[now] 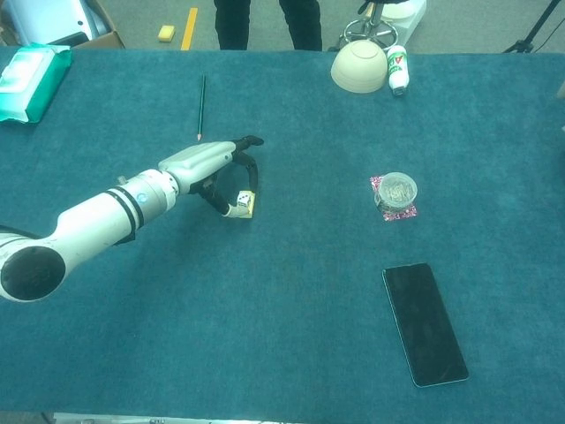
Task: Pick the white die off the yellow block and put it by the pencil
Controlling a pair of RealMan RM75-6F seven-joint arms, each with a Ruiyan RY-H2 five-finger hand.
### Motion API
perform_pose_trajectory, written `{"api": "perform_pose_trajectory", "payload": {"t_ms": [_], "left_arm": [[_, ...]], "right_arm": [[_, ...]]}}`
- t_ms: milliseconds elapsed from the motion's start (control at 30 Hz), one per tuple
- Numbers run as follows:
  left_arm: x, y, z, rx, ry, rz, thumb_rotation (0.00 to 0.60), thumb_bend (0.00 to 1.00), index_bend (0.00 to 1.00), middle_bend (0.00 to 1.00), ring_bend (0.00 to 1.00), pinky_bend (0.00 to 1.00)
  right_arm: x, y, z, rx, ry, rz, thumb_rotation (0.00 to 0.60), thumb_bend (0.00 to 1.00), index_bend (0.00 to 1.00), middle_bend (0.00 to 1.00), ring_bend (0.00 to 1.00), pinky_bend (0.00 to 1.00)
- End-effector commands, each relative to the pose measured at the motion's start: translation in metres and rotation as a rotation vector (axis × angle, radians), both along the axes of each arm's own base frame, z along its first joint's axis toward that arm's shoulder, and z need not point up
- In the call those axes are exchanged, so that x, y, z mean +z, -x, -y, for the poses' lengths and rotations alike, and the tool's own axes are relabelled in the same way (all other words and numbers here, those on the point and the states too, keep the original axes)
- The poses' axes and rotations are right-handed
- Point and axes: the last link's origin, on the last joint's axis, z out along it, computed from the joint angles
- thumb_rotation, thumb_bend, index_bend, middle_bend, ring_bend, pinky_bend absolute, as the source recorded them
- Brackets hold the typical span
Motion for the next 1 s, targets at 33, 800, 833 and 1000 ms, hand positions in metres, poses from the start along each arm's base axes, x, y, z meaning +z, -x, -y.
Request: {"api": "perform_pose_trajectory", "payload": {"t_ms": [33,800,833,1000], "left_arm": [[-0.001,0.001,-0.001,0.003,0.003,-0.006,0.600,0.23,0.51,0.00,0.00,0.13],[0.003,0.009,-0.001,0.008,0.001,-0.015,0.600,0.30,0.57,0.00,0.00,0.13],[0.004,0.008,0.000,0.006,-0.001,-0.013,0.600,0.30,0.58,0.00,0.00,0.14],[0.012,0.004,0.002,-0.015,-0.020,0.003,0.600,0.30,0.59,0.00,0.00,0.14]], "right_arm": [[0.000,0.001,0.000,-0.002,-0.002,0.001,0.600,0.21,0.42,0.35,0.24,0.26],[-0.002,0.005,-0.004,-0.013,-0.012,0.011,0.600,0.21,0.42,0.35,0.24,0.26],[-0.002,0.005,-0.004,-0.013,-0.011,0.012,0.600,0.21,0.42,0.35,0.24,0.26],[-0.001,0.005,-0.004,-0.011,-0.007,0.013,0.600,0.21,0.42,0.35,0.24,0.26]]}}
